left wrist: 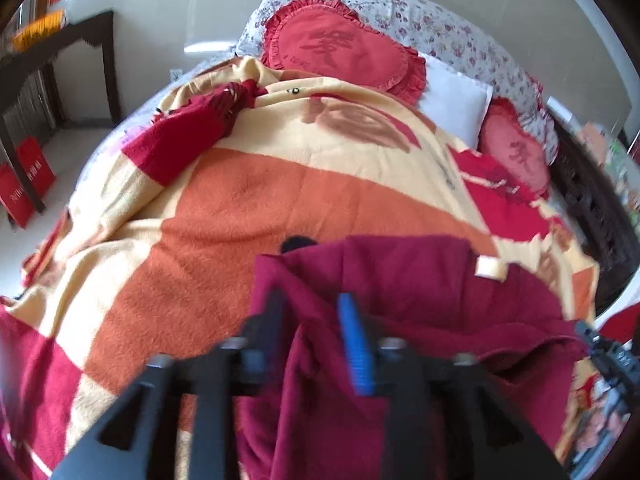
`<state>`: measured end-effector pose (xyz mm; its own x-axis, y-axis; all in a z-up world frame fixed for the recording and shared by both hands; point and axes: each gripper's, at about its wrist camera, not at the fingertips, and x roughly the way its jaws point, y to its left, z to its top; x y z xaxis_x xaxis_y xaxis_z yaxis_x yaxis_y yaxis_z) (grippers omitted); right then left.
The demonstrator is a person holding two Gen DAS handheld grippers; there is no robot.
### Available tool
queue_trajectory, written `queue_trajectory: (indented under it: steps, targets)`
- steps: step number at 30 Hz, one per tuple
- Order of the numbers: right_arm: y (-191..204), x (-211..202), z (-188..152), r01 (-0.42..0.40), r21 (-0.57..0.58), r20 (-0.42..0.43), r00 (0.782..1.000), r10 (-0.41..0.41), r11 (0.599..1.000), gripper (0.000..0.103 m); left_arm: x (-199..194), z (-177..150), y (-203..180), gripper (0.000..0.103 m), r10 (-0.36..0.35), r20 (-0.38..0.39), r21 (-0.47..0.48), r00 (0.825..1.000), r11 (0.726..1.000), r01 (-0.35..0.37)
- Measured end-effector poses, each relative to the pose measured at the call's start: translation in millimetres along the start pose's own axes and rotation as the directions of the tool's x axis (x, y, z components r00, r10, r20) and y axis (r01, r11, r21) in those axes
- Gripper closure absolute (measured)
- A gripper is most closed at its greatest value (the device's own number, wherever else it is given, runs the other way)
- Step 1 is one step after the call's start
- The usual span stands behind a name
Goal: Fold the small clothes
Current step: 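Lift the hem with both grippers and fold it over onto the collar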
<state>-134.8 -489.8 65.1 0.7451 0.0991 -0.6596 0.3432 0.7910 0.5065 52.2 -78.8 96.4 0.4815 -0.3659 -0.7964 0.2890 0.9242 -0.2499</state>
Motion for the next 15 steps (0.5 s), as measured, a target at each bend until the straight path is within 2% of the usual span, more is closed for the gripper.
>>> queue_trajectory:
  steps: [2,3,7,11,15]
  targets:
    - [-4.0,-4.3,3.5,-0.01,0.035,0.01,1.0,0.01,0.999,0.093,-10.7,3.9,6.4,0.036,-0.06,0.023,-0.036,0.998,0.998,0.061]
    - [-4.7,-10.4,3.1,-0.022,0.046,0.03,0.999,0.02,0.999,0.09,-16.8,5.0,6.8,0.034,-0.067,0.039,-0.035,0.997,0.997,0.069]
    - [-1.5,-43.7,-0.3,-0.024,0.039,0.129,0.992,0.018,0.999,0.088,-37.5,1.1,4.6,0.034,-0.07,0.064,0.01,0.996,0.998,0.069]
    - [24.6,-63.5,-21.4,-0.032,-0.116,0.156,0.986,0.05,0.993,0.089,-45.0,-20.3,5.8,0.034,-0.074,0.071,0.029,0.995,0.997,0.072]
    - [49.4,-35.8,-31.0,0.039,-0.248,0.08,0.997,-0.019,0.968,0.089,-28.6,-32.2,-6.9,0.034,-0.039,0.048,0.096,0.998,0.995,0.034]
